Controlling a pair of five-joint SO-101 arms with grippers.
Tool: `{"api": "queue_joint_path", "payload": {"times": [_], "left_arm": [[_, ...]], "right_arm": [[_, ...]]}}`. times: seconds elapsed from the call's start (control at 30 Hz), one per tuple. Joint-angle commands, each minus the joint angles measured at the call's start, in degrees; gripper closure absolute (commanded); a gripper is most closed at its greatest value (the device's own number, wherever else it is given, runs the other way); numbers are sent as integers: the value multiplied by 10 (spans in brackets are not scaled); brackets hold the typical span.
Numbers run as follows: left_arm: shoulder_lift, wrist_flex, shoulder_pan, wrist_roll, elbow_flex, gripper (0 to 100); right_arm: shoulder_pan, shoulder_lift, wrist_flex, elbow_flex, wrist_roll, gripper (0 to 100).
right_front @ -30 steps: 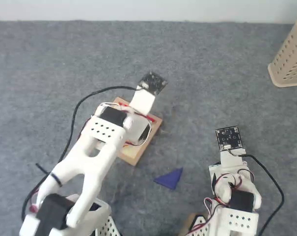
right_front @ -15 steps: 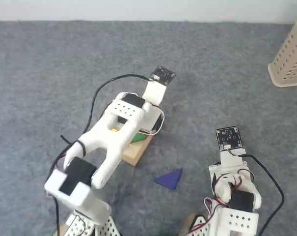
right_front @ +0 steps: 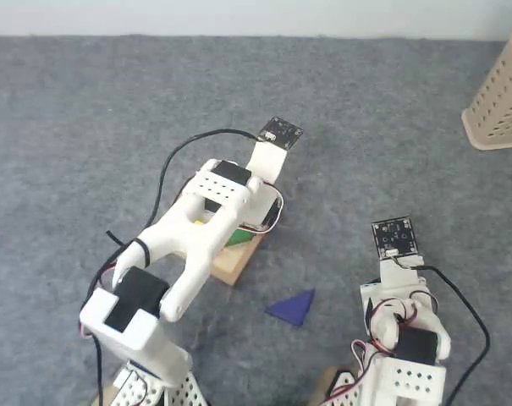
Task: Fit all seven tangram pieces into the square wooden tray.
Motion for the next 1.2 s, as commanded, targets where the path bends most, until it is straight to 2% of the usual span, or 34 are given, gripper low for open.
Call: {"api": "queue_joint_path", "payload": {"times": [0.0,0.6,0.77,1.17], "left_arm": [[-4,5,0,4,-22,910],[-4,11,-11,-12,-26,904],[-8,10,-35,-15,-27,844],[-12,9,-33,-33,-27,840]], "right_arm": [[7,-8,-7,4,6,992],[7,-8,-7,4,6,992],[7,-8,-7,4,6,992],[7,-8,-7,4,6,992]]}}
